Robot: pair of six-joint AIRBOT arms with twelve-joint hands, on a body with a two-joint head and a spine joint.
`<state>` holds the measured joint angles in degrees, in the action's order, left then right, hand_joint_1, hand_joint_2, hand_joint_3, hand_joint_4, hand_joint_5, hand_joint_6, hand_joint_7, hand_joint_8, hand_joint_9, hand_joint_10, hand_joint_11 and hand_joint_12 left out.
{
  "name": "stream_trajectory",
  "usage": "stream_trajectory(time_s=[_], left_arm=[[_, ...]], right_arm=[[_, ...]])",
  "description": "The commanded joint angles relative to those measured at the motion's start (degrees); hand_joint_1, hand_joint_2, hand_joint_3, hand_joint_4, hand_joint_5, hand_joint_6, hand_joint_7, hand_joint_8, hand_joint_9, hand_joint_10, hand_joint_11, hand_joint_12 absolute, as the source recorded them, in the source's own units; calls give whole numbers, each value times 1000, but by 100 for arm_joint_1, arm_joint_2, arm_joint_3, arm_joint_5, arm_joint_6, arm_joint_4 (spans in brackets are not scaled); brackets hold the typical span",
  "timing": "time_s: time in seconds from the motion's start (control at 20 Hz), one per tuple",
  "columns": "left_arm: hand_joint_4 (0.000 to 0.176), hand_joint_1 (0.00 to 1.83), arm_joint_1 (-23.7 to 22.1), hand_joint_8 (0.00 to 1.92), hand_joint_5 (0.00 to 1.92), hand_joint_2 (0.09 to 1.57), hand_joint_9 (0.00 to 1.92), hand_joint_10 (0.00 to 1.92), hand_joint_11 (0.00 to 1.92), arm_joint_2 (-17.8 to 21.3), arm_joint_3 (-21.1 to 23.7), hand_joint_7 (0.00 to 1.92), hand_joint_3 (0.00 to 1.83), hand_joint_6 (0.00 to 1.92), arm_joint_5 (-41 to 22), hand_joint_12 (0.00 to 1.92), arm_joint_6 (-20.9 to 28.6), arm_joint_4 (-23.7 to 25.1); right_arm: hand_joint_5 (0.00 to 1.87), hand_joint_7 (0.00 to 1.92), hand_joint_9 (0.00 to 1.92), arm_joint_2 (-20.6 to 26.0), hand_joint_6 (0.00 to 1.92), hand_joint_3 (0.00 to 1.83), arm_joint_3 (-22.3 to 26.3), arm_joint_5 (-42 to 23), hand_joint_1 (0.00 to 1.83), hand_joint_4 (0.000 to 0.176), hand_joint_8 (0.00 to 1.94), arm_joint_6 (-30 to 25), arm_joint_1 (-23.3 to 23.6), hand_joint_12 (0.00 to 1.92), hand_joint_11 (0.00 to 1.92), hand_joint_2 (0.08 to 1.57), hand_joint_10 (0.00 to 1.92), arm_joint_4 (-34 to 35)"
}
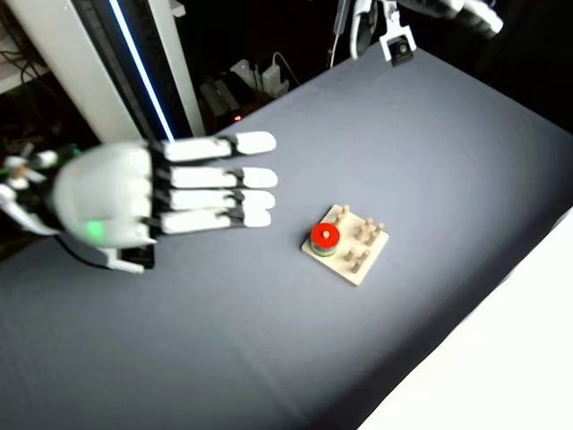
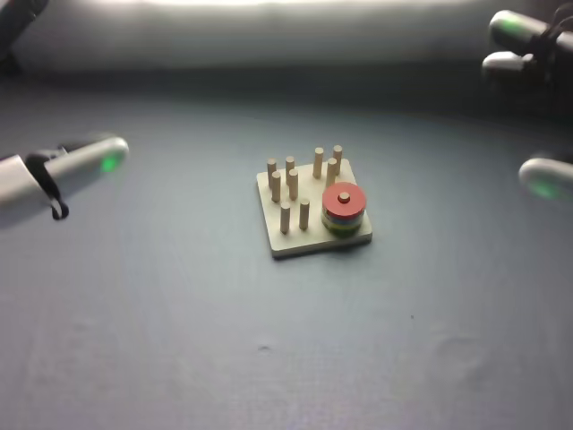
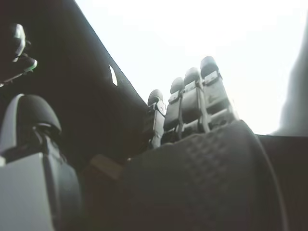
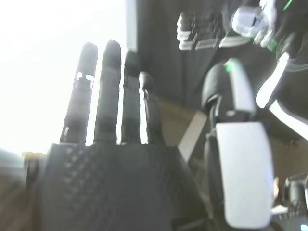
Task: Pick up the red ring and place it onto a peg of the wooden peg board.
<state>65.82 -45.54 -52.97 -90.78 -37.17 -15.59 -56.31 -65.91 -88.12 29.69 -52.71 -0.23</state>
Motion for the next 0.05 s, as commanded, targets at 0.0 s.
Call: stream_trajectory(time_s=[0.0], left_arm=[[171, 11, -126, 0, 100, 1449, 2, 0, 0, 1, -46, 1, 31, 1, -828, 21, 54, -16]], right_arm=[[131, 361, 564, 10, 10, 0, 40, -818, 672, 77, 0, -16, 31, 1119, 126, 1318, 0, 1]])
